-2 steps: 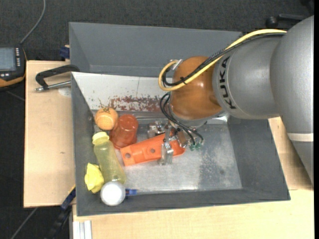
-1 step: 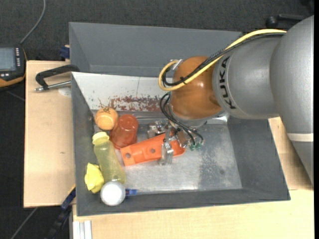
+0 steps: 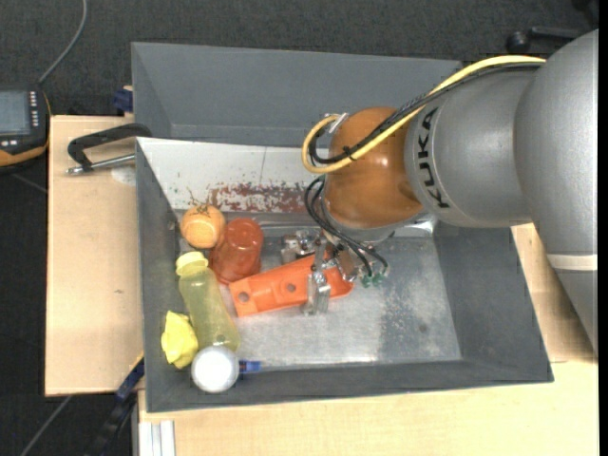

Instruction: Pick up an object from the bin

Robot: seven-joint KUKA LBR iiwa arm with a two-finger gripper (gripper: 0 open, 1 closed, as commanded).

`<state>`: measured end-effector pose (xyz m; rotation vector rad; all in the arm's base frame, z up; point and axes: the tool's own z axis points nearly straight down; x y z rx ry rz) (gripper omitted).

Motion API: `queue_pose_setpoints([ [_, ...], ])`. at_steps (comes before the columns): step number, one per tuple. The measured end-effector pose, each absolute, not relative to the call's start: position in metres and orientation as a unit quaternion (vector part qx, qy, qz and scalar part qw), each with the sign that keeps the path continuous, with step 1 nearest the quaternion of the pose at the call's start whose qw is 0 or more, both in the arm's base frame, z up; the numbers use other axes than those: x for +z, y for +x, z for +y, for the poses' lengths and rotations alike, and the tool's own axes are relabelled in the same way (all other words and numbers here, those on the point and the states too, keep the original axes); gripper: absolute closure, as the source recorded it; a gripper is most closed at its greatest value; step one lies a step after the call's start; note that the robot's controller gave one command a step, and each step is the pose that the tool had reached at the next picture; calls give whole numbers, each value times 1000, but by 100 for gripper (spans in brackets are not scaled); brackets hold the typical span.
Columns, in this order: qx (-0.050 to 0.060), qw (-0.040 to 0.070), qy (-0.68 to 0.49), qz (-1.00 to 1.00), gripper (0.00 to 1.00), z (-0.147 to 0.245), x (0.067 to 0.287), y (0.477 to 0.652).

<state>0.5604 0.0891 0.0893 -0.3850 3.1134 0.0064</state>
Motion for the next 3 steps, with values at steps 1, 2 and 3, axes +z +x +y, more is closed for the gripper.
queue_pose_setpoints([
  [1,2,2,-123,992,100,89,89,560],
  [2,2,2,-123,992,100,89,89,560],
  [3,2,2,-123,992,100,89,89,560],
])
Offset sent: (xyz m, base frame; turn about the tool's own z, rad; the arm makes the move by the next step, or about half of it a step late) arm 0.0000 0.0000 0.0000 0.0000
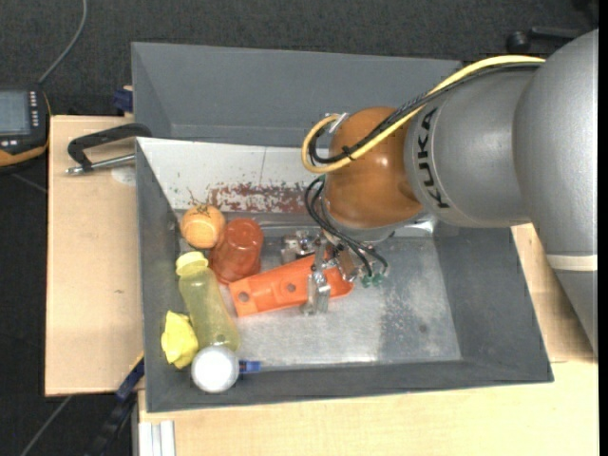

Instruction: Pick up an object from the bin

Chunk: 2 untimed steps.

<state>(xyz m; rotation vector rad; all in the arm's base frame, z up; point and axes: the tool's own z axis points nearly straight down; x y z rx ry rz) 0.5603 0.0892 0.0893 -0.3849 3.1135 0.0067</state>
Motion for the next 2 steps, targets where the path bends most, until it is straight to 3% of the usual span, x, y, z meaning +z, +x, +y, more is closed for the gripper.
queue_pose_setpoints([
  [2,2,2,-123,992,100,89,89,560],
])
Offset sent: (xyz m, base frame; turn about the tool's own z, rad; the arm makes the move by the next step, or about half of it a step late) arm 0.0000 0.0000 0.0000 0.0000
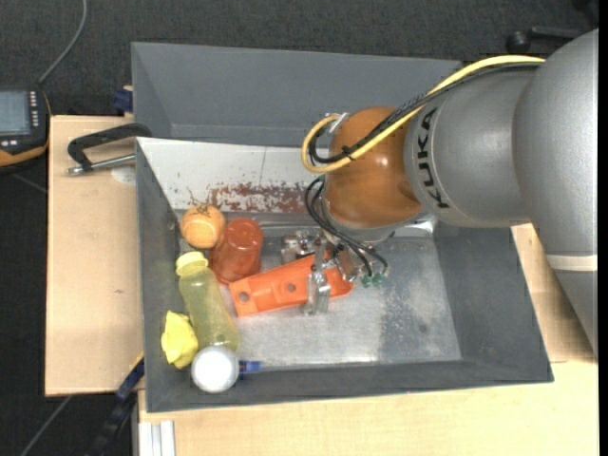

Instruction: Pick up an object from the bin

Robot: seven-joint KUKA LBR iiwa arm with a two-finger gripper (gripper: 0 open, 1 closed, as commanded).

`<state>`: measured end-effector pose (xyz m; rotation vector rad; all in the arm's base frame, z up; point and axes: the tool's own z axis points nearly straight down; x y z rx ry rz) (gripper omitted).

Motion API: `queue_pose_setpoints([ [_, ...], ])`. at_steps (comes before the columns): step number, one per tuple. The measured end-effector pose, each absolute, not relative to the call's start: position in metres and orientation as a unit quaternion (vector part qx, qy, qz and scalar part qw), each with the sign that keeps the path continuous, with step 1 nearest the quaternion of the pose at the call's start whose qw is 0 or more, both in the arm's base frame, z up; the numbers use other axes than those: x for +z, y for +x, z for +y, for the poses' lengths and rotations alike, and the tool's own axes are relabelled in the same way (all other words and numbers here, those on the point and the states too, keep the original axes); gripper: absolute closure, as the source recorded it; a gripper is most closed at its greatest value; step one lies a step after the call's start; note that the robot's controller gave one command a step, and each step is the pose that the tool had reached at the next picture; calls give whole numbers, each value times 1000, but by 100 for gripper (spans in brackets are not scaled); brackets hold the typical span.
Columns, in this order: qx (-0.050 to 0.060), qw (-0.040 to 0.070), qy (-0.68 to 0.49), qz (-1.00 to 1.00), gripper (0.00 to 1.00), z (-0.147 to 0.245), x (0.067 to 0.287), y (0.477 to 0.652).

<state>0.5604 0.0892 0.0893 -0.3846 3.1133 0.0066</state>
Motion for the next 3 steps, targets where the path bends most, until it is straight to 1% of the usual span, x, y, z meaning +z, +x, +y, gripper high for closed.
queue_pose_setpoints([
  [3,2,2,-123,992,100,89,89,560],
])
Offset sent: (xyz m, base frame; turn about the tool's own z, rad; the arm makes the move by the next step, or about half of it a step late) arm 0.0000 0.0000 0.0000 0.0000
